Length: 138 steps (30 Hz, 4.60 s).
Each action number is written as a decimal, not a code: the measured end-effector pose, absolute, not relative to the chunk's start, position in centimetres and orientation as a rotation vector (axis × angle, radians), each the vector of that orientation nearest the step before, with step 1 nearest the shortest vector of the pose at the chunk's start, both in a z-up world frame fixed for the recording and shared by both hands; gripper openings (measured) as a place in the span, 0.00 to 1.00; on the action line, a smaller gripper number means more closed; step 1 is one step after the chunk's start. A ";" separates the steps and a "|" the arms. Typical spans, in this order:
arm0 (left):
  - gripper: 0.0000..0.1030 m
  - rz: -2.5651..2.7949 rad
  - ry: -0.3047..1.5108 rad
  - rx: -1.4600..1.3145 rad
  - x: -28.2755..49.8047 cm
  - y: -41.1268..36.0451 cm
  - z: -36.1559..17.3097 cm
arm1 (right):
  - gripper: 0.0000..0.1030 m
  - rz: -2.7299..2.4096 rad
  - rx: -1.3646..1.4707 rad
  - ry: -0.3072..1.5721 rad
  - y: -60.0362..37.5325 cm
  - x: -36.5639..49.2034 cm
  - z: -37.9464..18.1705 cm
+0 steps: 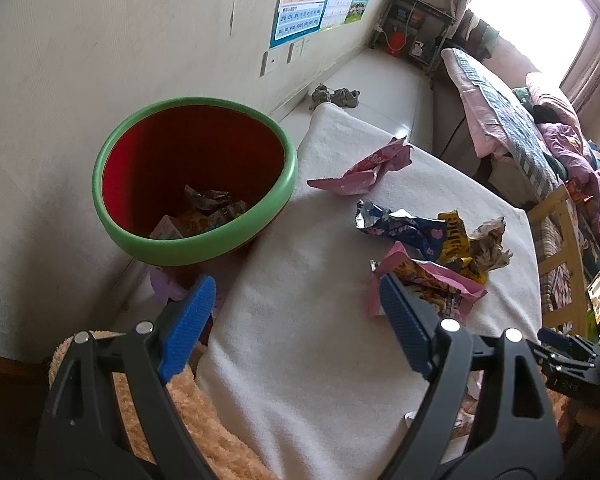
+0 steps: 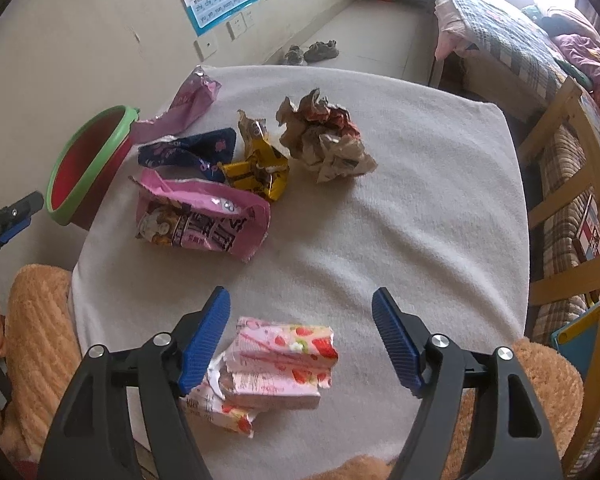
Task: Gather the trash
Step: 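Move both open grippers back over the table toward the remaining trash, then grasp the pink snack bag with the left gripper, then grasp the crumpled paper ball with the right gripper while the left holds the pink bag, then carry the pink bag and paper ball up over the red bin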
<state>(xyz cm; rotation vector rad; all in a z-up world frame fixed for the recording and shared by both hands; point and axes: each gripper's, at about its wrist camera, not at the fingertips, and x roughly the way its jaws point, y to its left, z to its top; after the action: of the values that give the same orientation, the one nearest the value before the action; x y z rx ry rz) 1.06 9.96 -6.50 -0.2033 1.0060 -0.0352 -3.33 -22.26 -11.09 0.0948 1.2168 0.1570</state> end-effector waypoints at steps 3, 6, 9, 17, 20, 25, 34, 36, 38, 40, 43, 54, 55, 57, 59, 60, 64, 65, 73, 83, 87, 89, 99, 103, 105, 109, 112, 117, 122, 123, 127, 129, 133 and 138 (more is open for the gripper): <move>0.79 -0.041 1.007 -0.202 1.0 9.8 -6.5 | 0.71 0.173 0.149 1.272 -22.8 -4.2 -11.8; 0.79 -0.052 1.011 -0.196 1.1 9.4 -6.5 | 0.72 0.210 0.172 1.358 -22.4 -5.3 -13.3; 0.79 -0.065 1.016 -0.186 1.1 8.8 -6.7 | 0.72 0.226 0.200 1.403 -22.0 -5.8 -14.5; 0.80 -0.092 1.017 -0.165 1.1 7.8 -6.5 | 0.79 0.260 0.216 1.441 -21.0 -4.9 -15.7; 0.80 -0.104 1.019 -0.153 1.3 7.4 -6.5 | 0.79 0.252 0.238 1.438 -21.3 -4.7 -15.7; 0.80 -0.205 1.009 -0.053 2.1 5.0 -6.6 | 0.79 0.227 0.259 1.432 -22.1 -4.5 -15.9; 0.80 -0.575 0.988 0.596 3.8 -5.7 -9.9 | 0.79 0.189 0.280 1.387 -23.5 -4.6 -15.2; 0.80 -0.605 1.003 0.724 4.1 -7.7 -11.7 | 0.79 0.179 0.290 1.367 -24.1 -4.8 -14.8; 0.80 -0.627 1.024 0.774 4.5 -9.0 -12.7 | 0.79 0.170 0.300 1.351 -24.5 -5.0 -14.4; 0.80 -0.662 1.092 0.776 5.2 -10.0 -14.0 | 0.79 0.161 0.315 1.332 -25.2 -5.1 -14.0; 0.64 -0.658 1.177 0.766 5.9 -10.7 -15.6 | 0.79 0.151 0.334 1.311 -26.1 -5.3 -13.4; 0.36 -0.558 1.302 0.358 4.8 -6.0 -13.5 | 0.79 0.131 0.311 1.224 -28.0 -2.2 -11.3; 0.35 -0.538 1.315 0.284 4.4 -5.0 -13.2 | 0.79 0.128 0.300 1.208 -28.2 -1.3 -11.0; 0.35 -0.505 1.327 0.178 3.5 -3.5 -12.5 | 0.79 0.121 0.274 1.181 -28.2 0.5 -10.8; 0.35 -0.476 1.335 0.117 2.6 -2.6 -12.0 | 0.79 0.117 0.258 1.164 -28.1 2.2 -11.0; 0.35 -0.461 1.341 0.090 2.3 -2.3 -11.8 | 0.79 0.117 0.252 1.157 -28.0 3.1 -11.1; 0.35 -0.407 1.358 0.029 1.7 -1.7 -11.8 | 0.79 0.138 0.201 1.118 -27.5 7.1 -12.0; 0.35 -0.397 1.359 0.030 1.7 -1.5 -11.8 | 0.79 0.144 0.182 1.115 -27.1 7.8 -12.3; 0.36 -0.376 1.359 0.018 1.2 -1.2 -12.2 | 0.53 0.172 0.102 1.197 -24.5 12.0 -15.5; 0.41 -0.387 1.341 -0.014 1.1 -0.7 -12.4 | 0.35 0.224 0.170 1.125 -25.1 8.1 -12.4; 0.48 -0.394 1.344 -0.025 1.3 -0.9 -12.8 | 0.35 0.238 0.207 1.124 -25.6 5.1 -11.5; 0.51 -0.399 1.348 -0.025 1.4 -1.0 -13.0 | 0.35 0.227 0.247 1.131 -26.0 3.7 -11.4; 0.40 -0.395 1.364 -0.007 1.6 -1.4 -14.0 | 0.36 0.184 0.279 1.087 -25.4 -0.4 -9.8; 0.38 -0.379 1.322 -0.025 1.6 -0.7 -12.9 | 0.36 0.196 0.218 1.059 -24.3 -0.6 -8.5; 0.38 -0.365 1.292 -0.027 1.6 -0.3 -12.1 | 0.36 0.202 0.194 1.045 -23.7 -0.5 -7.9; 0.38 -0.342 1.226 -0.042 1.7 0.4 -10.3 | 0.36 0.224 0.137 1.005 -22.3 -0.7 -6.4; 0.38 -0.328 1.182 -0.058 1.8 0.8 -9.0 | 0.36 0.237 0.108 0.981 -21.6 -0.9 -5.6; 0.38 -0.299 1.117 -0.080 2.0 1.9 -7.0 | 0.36 0.253 0.086 0.936 -20.9 -0.9 -4.2; 0.38 -0.247 1.053 -0.117 2.4 3.9 -4.9 | 0.36 0.276 0.066 0.918 -20.0 -0.5 -3.3; 0.38 -0.235 1.044 -0.124 2.5 4.3 -4.7 | 0.36 0.281 0.062 0.918 -19.8 -0.5 -3.3; 0.38 -0.180 1.010 -0.129 2.6 5.7 -3.8 | 0.36 0.304 0.039 0.923 -18.8 -0.4 -3.3; 0.38 -0.153 0.996 -0.112 2.5 5.9 -3.6 | 0.37 0.312 0.029 0.930 -18.4 -0.3 -3.4; 0.38 -0.111 0.983 -0.109 2.4 6.6 -3.1 | 0.37 0.326 0.016 0.943 -17.4 -0.3 -3.8; 0.38 -0.074 0.944 -0.083 2.2 7.0 -2.2 | 0.37 0.337 -0.018 0.946 -16.3 -0.4 -3.9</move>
<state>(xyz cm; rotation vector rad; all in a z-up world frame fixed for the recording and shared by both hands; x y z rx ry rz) 2.19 7.03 -2.24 -0.0828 0.9441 -0.0739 -0.39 -16.29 -3.92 -0.0183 0.9462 0.3371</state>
